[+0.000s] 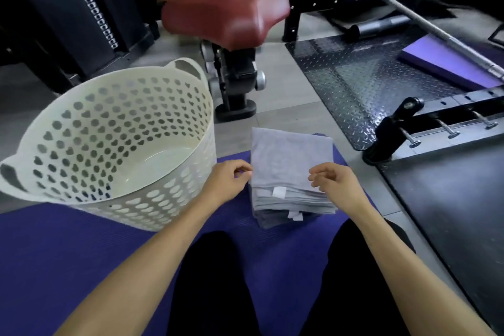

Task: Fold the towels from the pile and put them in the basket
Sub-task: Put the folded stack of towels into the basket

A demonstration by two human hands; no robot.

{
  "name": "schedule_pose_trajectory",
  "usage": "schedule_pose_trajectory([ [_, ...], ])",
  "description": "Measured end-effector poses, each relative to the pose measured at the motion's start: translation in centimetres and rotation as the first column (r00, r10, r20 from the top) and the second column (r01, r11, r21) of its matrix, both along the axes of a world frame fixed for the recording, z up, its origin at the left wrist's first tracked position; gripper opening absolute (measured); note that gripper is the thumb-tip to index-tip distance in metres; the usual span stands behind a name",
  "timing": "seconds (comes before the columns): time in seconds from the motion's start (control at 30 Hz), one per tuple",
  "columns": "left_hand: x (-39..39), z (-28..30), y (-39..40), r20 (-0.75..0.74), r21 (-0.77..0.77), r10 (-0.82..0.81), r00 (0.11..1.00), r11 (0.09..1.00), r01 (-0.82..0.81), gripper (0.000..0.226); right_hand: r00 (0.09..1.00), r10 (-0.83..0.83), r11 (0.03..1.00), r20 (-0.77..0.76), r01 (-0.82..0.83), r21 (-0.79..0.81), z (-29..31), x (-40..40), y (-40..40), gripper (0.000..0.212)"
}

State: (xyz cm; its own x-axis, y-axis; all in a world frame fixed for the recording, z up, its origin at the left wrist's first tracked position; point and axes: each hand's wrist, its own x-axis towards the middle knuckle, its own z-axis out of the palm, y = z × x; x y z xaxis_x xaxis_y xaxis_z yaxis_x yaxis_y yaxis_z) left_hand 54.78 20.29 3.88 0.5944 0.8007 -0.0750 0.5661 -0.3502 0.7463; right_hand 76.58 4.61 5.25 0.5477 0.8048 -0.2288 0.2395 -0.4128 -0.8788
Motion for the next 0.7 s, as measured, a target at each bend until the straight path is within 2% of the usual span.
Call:
schedule_pose_trajectory([
  [0.07, 2.9, -1.2, 1.8, -0.088, 0.037, -0.043, 0.995, 0.998, 0.046, 0.023, 0.999, -0.039, 0.999, 0.002, 0.039, -0.004, -0.7, 2.2, -0.3, 0.021],
  [0.13, 5.9, -1.7, 3.8, -0.178, 0.145, -0.100, 0.979, 0.981, 0.127, 0.036, 0.995, -0.098, 0.995, -0.016, 0.098, 0.010, -1.5, 3.8, -0.8, 0.019],
  [0.23, 10.9, -1.5, 6.9, -0.368, 0.259, -0.172, 0.914, 0.925, 0.278, 0.061, 0.986, -0.164, 0.986, -0.041, 0.164, 0.007, -2.8, 5.6, -1.8, 0.019],
  [0.37, 16.4, -1.4, 9.7, -0.618, 0.167, -0.338, 0.710, 0.826, 0.539, 0.083, 0.980, -0.196, 0.980, -0.025, 0.196, -0.022, -3.7, 6.9, -2.2, 0.017],
  [0.47, 17.1, -2.6, 9.5, -0.674, 0.067, -0.402, 0.620, 0.802, 0.594, 0.081, 0.984, -0.174, 0.984, 0.042, 0.175, -0.023, -3.9, 7.7, -1.4, 0.020],
  [0.6, 14.6, -5.2, 7.8, -0.654, 0.171, -0.331, 0.680, 0.811, 0.560, 0.076, 0.980, -0.088, 0.994, 0.181, 0.097, -0.045, -3.7, 8.2, 0.4, 0.019],
  [0.7, 12.6, -5.9, 7.3, -0.615, 0.186, -0.308, 0.726, 0.838, 0.514, 0.075, 0.967, 0.029, 0.994, 0.255, -0.002, -0.105, -3.8, 8.9, 3.0, 0.035],
])
